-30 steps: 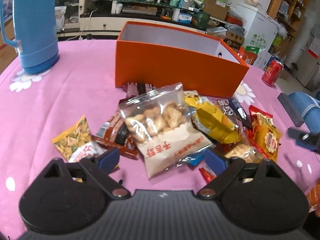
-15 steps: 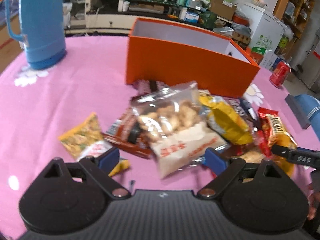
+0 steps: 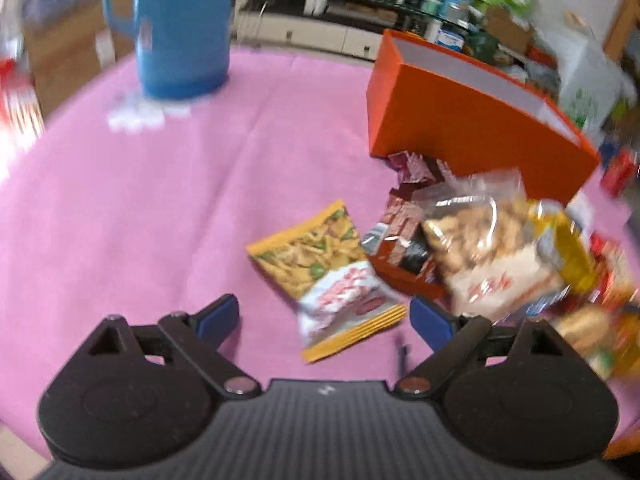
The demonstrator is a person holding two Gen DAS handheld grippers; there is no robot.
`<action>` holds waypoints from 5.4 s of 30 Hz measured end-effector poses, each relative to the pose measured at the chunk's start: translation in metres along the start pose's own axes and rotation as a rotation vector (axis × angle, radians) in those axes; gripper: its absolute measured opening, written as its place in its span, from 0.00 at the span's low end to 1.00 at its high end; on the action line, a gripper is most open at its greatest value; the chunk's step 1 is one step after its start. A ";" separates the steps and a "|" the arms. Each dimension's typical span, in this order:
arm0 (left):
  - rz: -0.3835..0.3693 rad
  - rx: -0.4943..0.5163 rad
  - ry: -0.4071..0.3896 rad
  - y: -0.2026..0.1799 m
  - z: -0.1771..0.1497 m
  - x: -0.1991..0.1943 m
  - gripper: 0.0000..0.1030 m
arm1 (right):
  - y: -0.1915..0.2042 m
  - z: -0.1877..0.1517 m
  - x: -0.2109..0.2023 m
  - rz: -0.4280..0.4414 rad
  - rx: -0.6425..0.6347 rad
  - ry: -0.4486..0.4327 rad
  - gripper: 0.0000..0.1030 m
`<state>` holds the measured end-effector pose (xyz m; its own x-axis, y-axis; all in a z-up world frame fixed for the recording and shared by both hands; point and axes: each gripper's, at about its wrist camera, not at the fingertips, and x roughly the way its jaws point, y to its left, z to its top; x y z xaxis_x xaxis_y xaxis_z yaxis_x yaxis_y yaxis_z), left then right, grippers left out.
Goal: Organize snacks
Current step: 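Grasp the yellow bread pack with the right tool while the left tool grasps the yellow-white snack bag, then drop the bread pack into the orange box with the right tool while the left tool drops its bag in, then grasp the yellow chip bag with the right tool while the left tool grasps the clear peanut bag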
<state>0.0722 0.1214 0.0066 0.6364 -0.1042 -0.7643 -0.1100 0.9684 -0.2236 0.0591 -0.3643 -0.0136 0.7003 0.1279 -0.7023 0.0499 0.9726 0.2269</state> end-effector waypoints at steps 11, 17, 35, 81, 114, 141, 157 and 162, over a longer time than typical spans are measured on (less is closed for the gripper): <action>0.137 0.131 -0.014 -0.019 0.001 0.020 0.52 | 0.004 -0.001 0.004 -0.007 -0.025 0.019 0.90; 0.157 0.130 -0.025 0.004 -0.001 0.011 0.50 | -0.008 -0.005 -0.004 0.005 -0.003 0.014 0.90; 0.153 0.139 -0.038 -0.001 0.002 0.014 0.39 | 0.014 -0.019 -0.001 -0.052 -0.142 0.019 0.24; -0.226 0.128 -0.313 -0.145 0.188 0.038 0.63 | 0.139 0.188 0.086 0.179 -0.240 -0.267 0.71; -0.020 0.241 -0.062 -0.135 0.025 0.033 0.69 | 0.047 0.029 0.007 0.254 -0.031 -0.045 0.83; -0.052 0.305 -0.007 -0.068 0.007 0.013 0.72 | 0.159 0.021 0.057 0.215 -0.261 0.010 0.66; -0.060 0.327 0.010 -0.070 0.003 0.007 0.81 | 0.112 0.010 0.024 0.302 -0.253 0.028 0.72; -0.050 0.384 0.013 -0.078 -0.003 0.012 0.81 | 0.129 0.005 0.032 0.255 -0.325 0.048 0.72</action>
<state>0.0861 0.0435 0.0125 0.6237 -0.1538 -0.7664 0.2159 0.9762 -0.0201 0.0917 -0.2361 -0.0032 0.6271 0.3739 -0.6833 -0.3537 0.9183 0.1779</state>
